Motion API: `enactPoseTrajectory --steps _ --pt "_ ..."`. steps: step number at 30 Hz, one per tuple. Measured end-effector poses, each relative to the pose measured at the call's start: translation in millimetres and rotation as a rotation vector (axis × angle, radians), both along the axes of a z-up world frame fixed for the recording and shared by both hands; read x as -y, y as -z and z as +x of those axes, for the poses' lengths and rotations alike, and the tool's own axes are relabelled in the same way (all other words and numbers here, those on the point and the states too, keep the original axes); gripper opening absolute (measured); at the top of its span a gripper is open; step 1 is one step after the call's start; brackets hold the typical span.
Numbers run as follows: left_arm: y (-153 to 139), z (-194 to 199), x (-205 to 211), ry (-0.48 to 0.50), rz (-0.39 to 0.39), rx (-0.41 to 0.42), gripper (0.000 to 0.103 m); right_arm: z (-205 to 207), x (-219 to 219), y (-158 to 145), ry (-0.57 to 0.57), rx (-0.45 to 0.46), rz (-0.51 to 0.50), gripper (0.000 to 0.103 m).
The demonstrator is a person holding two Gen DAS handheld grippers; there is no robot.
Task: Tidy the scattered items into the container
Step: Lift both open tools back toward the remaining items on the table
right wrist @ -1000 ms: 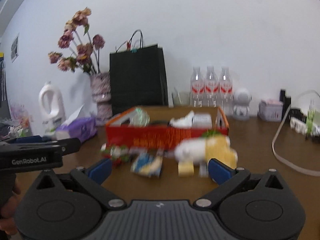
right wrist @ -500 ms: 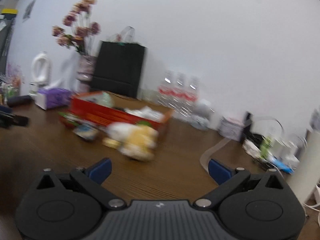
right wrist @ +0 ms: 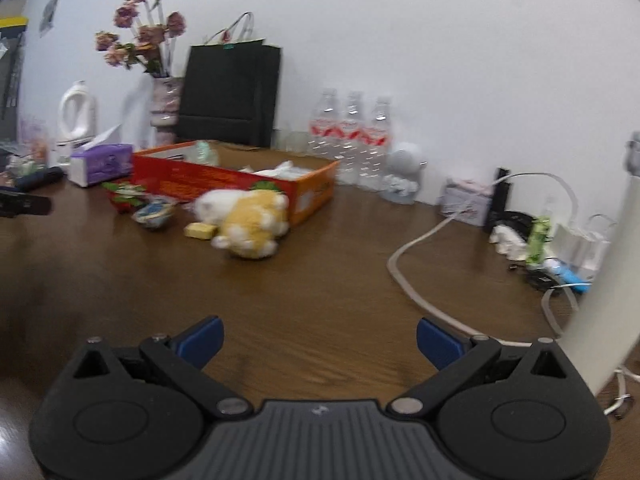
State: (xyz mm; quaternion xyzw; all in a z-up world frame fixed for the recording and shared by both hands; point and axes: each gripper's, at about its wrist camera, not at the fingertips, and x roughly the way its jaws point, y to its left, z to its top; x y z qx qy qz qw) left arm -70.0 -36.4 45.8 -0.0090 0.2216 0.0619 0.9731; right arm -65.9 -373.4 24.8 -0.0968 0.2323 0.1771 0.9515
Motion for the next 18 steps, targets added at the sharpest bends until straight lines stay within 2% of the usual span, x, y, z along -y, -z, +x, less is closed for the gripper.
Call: enactPoseTrajectory --steps 4,9,14,18 --pt "6 11 -10 -0.003 -0.009 -0.021 0.103 -18 -36 -18 -0.153 -0.002 0.147 0.103" --pt "11 25 -16 0.036 -0.013 -0.044 0.103 -17 -102 -21 -0.212 -0.011 0.127 0.103" --pt "16 44 -16 0.127 0.004 -0.055 0.103 3 -116 -17 -0.158 -0.033 0.136 0.103" --pt "19 73 -7 0.240 -0.008 -0.101 0.103 32 -120 -17 -0.048 -0.062 0.141 0.103"
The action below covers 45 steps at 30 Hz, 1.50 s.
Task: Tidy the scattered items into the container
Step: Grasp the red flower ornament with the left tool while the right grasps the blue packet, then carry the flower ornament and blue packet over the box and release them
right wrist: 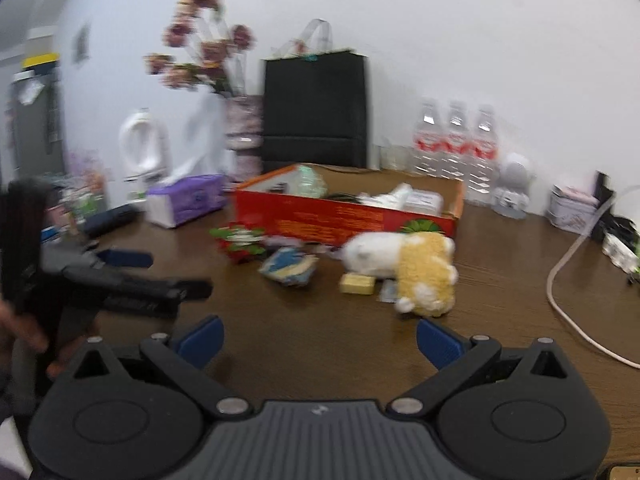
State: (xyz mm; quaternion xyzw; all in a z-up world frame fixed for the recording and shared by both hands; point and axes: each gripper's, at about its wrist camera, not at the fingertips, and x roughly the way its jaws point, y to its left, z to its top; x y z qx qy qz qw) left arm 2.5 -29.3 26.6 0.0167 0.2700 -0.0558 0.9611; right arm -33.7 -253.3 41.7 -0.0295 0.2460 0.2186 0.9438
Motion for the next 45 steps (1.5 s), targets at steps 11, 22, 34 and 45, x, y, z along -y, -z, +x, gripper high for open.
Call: enactPoseTrajectory --steps 11,22,34,45 --pt "-14 71 -40 -0.027 0.058 0.004 0.098 89 -55 14 -0.048 -0.120 0.082 0.082" --pt "6 102 -72 -0.061 -0.117 -0.134 0.036 134 -101 40 -0.043 -0.166 -0.058 0.019" --pt "-32 -27 -57 -0.144 -0.084 0.102 0.035 42 -87 -7 -0.032 -0.009 0.020 0.007" --pt "-31 -140 -11 -0.107 -0.081 0.253 0.036 -68 -56 -10 0.064 0.099 0.102 0.007"
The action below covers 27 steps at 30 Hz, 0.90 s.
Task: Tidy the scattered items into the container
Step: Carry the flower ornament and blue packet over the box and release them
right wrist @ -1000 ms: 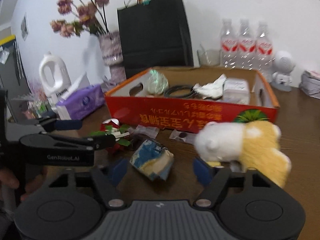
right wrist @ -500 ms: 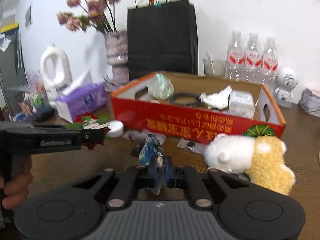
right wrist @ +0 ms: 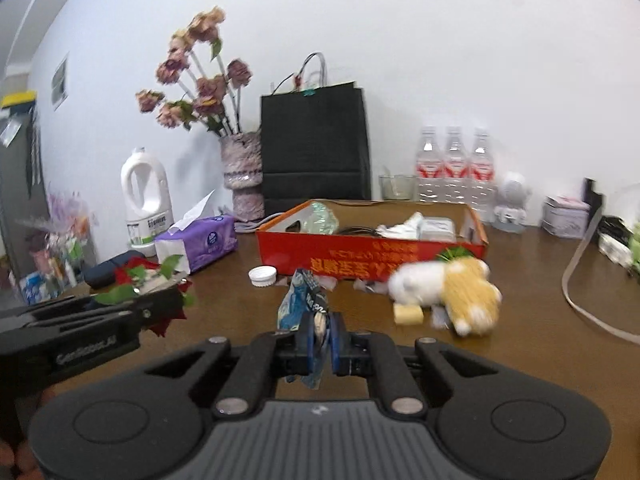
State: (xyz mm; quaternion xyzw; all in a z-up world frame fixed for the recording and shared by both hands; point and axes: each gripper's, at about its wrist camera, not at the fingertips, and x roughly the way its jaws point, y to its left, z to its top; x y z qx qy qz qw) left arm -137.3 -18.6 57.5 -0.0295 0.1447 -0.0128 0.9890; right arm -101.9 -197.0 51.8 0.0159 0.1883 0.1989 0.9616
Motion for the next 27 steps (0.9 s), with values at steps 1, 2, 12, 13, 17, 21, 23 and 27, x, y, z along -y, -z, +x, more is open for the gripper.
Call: enactPoseTrajectory --steps 1,2,12,13,17,21,23,27 --pt "1 -6 2 0.007 0.004 -0.003 0.036 -10 3 2 0.011 0.016 0.011 0.007" --pt "1 -11 4 0.014 0.009 -0.001 0.036 -20 6 4 0.020 0.030 0.016 0.007" --pt "5 -19 1 -0.012 0.002 0.002 0.036 -59 11 17 0.071 0.156 0.081 0.007" --pt "6 -16 -1 -0.013 -0.001 -0.004 0.036 -58 11 17 0.069 0.158 0.077 0.007" --pt "6 5 -5 -0.010 -0.009 -0.027 0.036 -37 15 15 0.059 0.114 0.094 0.007" --pt "-4 46 -10 -0.011 -0.022 -0.037 0.036 1 20 1 0.085 0.115 0.119 0.007" --pt "-13 72 -12 -0.006 -0.032 -0.022 0.036 27 23 -10 0.088 0.120 0.125 0.007" --pt "-32 139 -20 0.001 -0.025 -0.040 0.036 95 24 -26 0.055 0.054 0.149 0.007"
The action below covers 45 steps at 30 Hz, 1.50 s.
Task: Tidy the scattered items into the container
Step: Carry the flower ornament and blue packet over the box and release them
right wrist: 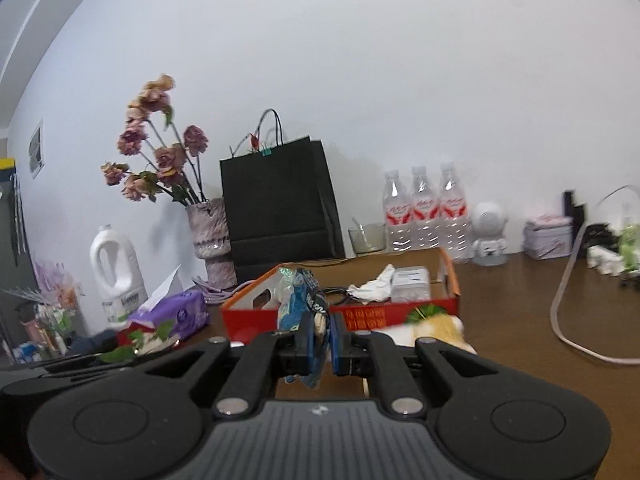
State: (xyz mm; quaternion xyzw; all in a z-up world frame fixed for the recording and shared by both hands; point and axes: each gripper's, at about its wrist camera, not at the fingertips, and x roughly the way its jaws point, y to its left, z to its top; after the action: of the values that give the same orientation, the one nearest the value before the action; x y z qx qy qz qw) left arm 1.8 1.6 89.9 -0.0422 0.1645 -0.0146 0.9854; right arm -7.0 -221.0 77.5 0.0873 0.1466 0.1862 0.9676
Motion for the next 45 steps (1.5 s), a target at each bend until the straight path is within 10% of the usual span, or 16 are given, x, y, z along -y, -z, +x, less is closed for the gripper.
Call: enactPoseTrajectory --steps 9,14,17,19,27,34,36,38,45 --pt "-27 127 -38 -0.014 -0.042 -0.067 0.037 157 -22 -18 -0.065 -0.212 0.072 0.007" --pt "-27 171 -46 -0.006 -0.058 -0.120 0.037 249 -64 0 -0.177 -0.480 0.082 0.007" --pt "-25 192 -42 0.025 -0.053 -0.156 0.037 284 -100 21 -0.228 -0.612 -0.057 0.017" --pt "-20 205 -36 0.052 -0.035 -0.183 0.037 292 -112 31 -0.240 -0.658 -0.118 0.042" --pt "-8 300 -15 0.135 -0.058 -0.366 0.037 290 -60 16 -0.175 -0.608 -0.036 0.084" --pt "32 356 18 0.121 0.087 -0.557 0.042 287 -18 3 -0.086 -0.574 -0.018 0.086" --pt "36 360 15 0.097 0.075 -0.593 0.062 286 -14 5 -0.077 -0.578 -0.020 0.086" --pt "30 355 11 0.115 0.054 -0.570 0.078 287 -8 7 -0.073 -0.585 -0.014 0.086" --pt "-5 328 -3 0.122 0.058 -0.540 0.080 304 -22 11 -0.068 -0.597 -0.094 0.086"
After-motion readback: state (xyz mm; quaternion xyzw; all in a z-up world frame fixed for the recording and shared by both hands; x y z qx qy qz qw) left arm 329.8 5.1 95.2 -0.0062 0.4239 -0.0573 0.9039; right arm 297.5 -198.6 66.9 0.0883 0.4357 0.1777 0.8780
